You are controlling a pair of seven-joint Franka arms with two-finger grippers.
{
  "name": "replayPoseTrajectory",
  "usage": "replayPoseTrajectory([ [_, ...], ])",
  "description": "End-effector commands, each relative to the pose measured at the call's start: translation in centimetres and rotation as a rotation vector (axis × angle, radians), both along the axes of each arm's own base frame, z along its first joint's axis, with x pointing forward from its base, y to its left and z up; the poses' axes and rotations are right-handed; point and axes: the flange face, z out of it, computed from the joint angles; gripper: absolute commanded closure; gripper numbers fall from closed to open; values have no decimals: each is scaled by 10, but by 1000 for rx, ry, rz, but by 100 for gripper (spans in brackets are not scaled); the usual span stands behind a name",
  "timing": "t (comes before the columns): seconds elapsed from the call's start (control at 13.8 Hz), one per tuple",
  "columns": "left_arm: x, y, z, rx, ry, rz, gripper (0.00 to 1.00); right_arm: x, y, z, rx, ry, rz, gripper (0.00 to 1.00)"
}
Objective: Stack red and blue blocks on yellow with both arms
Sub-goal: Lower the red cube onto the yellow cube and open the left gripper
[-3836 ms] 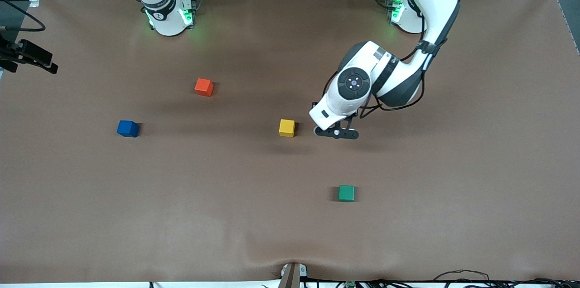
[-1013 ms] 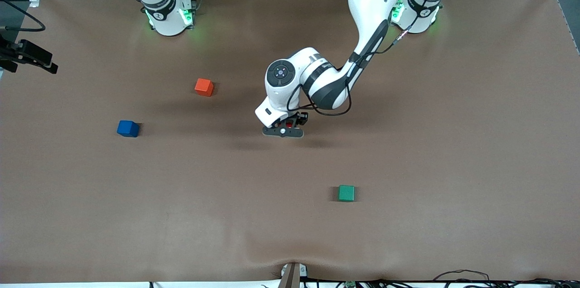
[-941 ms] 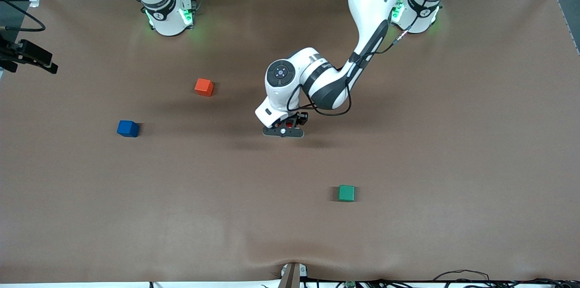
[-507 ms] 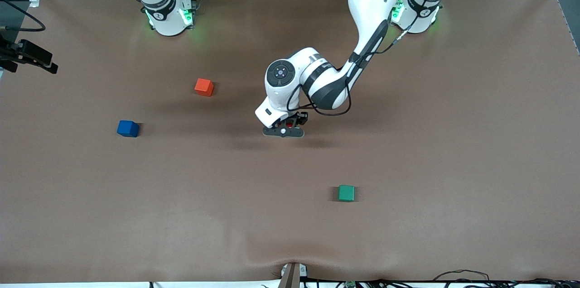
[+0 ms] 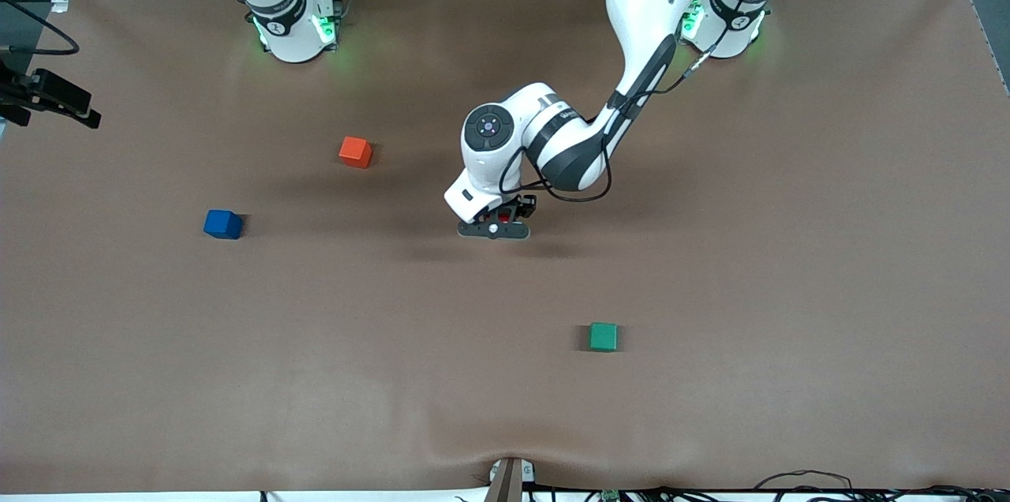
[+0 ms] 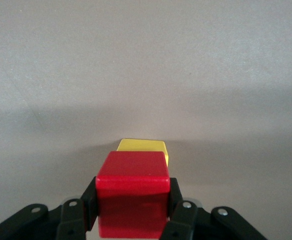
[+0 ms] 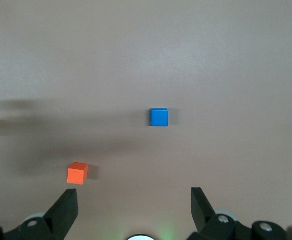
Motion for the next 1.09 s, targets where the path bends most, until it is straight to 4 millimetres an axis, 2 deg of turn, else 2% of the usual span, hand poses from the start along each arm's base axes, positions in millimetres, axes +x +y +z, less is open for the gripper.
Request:
replayPoseTrajectory([
  [0.0,0,-4,-12,14,-10,4,0,-5,-3,6,13,-14,-19,0],
  [0.14,1,-4,-10,12,-12,5,0,-4,-5,10,11,-23,-23,0],
  [0.29,1,-3,-4,15,-13,6,0,-3,-16,14,11,-34,-44,0],
  [0.43,1,-3,9,12,-17,8,0,3,-22,12,6,-31,-51,0],
  [0.58,1,-1,23,17,-10,14,0,11,-21,-1,12,-9,-49,0],
  [0.65,2,0,31,14,-14,20,0,17,-23,-13,11,15,-51,0],
  [0.72,3,-1,42,2,-23,22,0,29,-24,-36,6,57,-50,0],
  [0.87,4,0,55,-10,-32,28,0,39,-29,-56,-4,90,-55,0],
  [0.94,5,1,71,-25,-48,29,0,44,-31,-64,-14,101,-54,0],
  [1.01,4,3,85,-23,-49,32,0,52,-31,-82,-14,125,-52,0],
])
